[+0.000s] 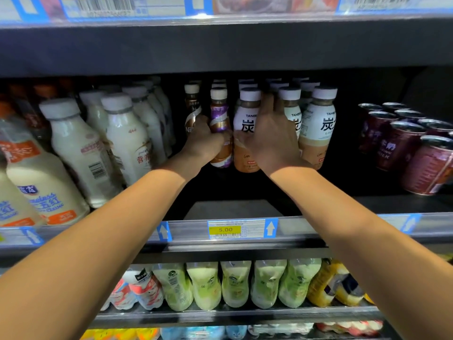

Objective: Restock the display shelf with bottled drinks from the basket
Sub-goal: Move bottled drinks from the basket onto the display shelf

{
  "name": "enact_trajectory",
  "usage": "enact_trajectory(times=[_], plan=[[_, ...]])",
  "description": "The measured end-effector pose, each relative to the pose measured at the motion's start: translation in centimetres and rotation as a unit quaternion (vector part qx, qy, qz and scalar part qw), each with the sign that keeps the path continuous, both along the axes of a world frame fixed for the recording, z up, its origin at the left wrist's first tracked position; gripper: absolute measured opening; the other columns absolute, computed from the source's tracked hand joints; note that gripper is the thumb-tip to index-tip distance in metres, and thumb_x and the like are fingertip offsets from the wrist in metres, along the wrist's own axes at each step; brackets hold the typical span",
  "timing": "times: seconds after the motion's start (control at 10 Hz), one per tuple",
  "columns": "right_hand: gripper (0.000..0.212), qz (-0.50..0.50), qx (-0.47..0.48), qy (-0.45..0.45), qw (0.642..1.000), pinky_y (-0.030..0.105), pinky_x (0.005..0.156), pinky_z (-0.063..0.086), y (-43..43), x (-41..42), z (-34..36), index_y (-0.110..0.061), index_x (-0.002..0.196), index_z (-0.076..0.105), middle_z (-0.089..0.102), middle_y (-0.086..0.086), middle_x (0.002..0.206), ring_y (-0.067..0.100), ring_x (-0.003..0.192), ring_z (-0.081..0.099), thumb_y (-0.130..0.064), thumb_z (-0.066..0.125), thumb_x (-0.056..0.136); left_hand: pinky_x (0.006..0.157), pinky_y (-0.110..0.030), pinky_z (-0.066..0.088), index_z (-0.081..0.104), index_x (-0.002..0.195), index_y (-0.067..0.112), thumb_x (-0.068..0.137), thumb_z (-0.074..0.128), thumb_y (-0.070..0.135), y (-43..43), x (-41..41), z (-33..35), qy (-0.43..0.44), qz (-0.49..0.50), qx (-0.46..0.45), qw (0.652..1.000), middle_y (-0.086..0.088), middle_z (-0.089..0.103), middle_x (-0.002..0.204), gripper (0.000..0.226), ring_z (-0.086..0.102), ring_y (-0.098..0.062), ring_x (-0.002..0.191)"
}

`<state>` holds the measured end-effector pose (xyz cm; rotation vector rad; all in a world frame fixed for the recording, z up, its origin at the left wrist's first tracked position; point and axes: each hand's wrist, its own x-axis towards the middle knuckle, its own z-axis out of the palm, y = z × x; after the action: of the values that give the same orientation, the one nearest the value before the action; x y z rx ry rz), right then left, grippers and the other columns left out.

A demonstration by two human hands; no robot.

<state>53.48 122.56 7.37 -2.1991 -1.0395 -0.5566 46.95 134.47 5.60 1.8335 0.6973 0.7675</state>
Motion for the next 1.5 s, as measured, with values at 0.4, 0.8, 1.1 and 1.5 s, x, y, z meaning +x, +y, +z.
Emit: enact_trajectory(times=[0.4,0.8,1.1,1.5], plan=[[0.096,0.004,0.008,0.023,1.000,0.043,0.092,0.046,-0.2,-0.3,0.0,-0.006,0.155,0.018,0.035,0.017,0.151,0.040,0.123,0.053,-0.038,0.074,0.083,0.098,-0.033,0.044,0.044,0.124,0.018,0.091,0.067,0.022,-1.2,-0.9,0.8,0.039,0.023,-0.012,0.999,-0.004,0.060,0.116,0.040,0.060,-0.021,0.110],[0.025,-0.036,-0.131,-0.023,0.991,0.032,0.070,0.029,-7.2,-5.6,3.9,-0.014,0.101,0.065,0.064,0.017,0.106,0.041,0.096,0.057,-0.030,0.047,0.095,0.081,-0.032,0.039,0.064,0.098,0.014,0.103,0.033,0.047,-8.6,-8.7,5.0,0.204,0.048,0.221,0.953,-0.013,0.062,0.111,0.046,0.054,-0.034,0.103],[0.041,-0.234,-0.228,-0.013,0.945,0.033,0.059,0.028,-21.8,-9.6,1.1,-0.022,0.067,0.037,0.036,0.000,0.062,0.030,0.063,0.040,-0.042,0.028,0.102,0.064,-0.036,0.033,0.025,0.063,0.028,0.094,0.020,0.039,-19.7,-7.4,3.7,0.096,-0.238,0.485,0.836,0.009,0.028,0.061,0.033,0.041,-0.024,0.071],[0.039,-0.508,-0.247,0.178,0.806,0.033,0.057,0.038,-46.8,-8.9,-5.0,-0.019,0.067,0.041,0.047,0.000,0.072,0.029,0.072,0.052,-0.042,0.032,0.098,0.052,-0.032,0.038,0.031,0.070,0.025,0.097,0.028,0.039,-44.2,3.2,-4.5,-0.006,-0.498,0.525,0.690,0.007,0.037,0.062,0.031,0.048,-0.023,0.060]])
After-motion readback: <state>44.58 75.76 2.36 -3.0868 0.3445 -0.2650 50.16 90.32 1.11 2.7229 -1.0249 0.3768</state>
